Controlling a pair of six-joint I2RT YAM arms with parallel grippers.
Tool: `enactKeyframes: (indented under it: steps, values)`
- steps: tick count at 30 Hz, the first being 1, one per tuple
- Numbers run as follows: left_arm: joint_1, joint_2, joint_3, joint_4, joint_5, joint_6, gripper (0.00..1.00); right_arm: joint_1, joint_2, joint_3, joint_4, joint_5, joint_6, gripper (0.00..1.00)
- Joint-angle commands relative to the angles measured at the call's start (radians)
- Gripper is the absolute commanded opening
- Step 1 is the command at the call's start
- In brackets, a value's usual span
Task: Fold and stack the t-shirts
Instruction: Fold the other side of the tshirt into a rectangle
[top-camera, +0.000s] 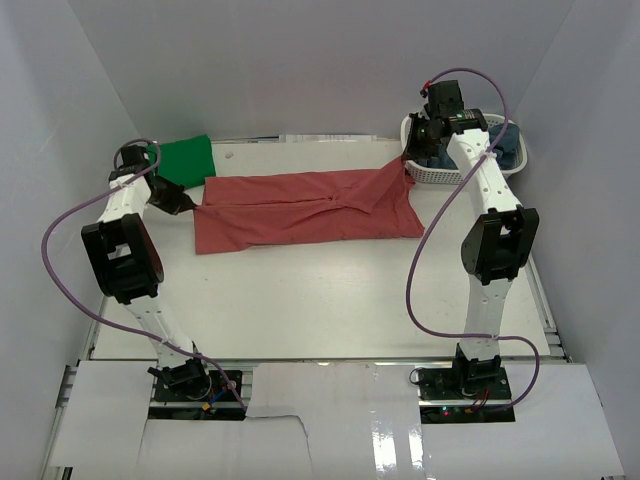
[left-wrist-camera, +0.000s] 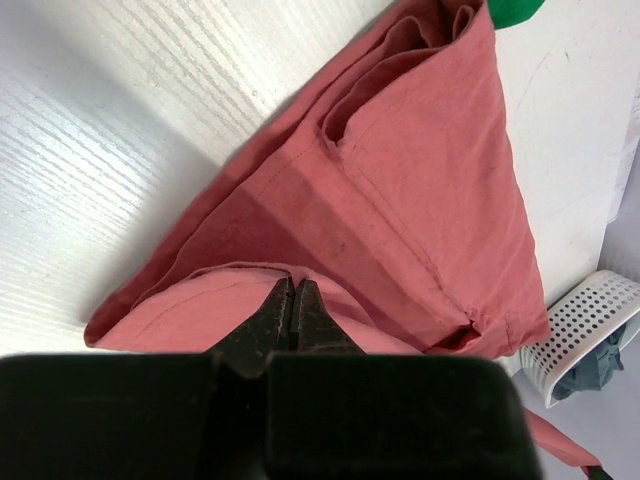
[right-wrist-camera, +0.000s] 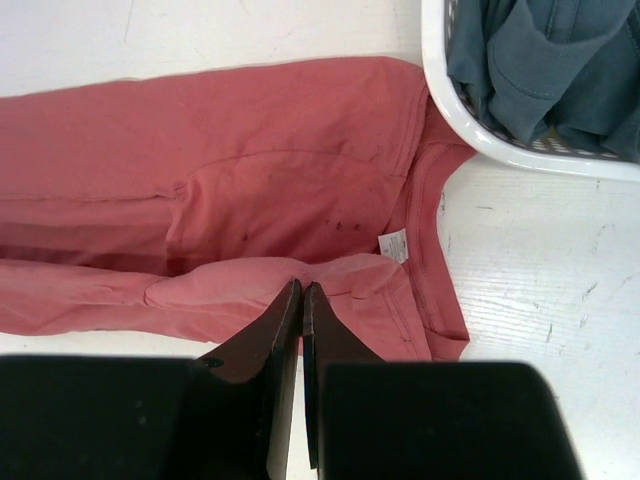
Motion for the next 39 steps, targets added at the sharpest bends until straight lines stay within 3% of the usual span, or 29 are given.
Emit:
enactKeyframes:
  steps: [1, 23, 33, 35, 39]
  values:
    - [0.011, 0.009, 0.043, 0.003, 0.010, -0.009, 0.00, -0.008, -0.006, 0.013, 0.061, -0.021, 0.013, 0.08]
    - [0.011, 0.104, 0.064, 0.045, 0.039, -0.006, 0.00, -0.008, 0.099, -0.070, 0.238, -0.116, 0.058, 0.09]
    - [0.011, 0.147, 0.058, 0.083, 0.104, 0.013, 0.00, -0.008, 0.142, -0.064, 0.299, -0.111, 0.053, 0.23]
    - [0.011, 0.147, 0.056, 0.103, 0.134, 0.030, 0.11, -0.008, 0.142, -0.064, 0.304, -0.110, 0.051, 0.25]
    - [0.011, 0.097, 0.012, 0.161, 0.119, 0.025, 0.38, -0.008, 0.132, -0.062, 0.308, -0.099, 0.050, 0.44]
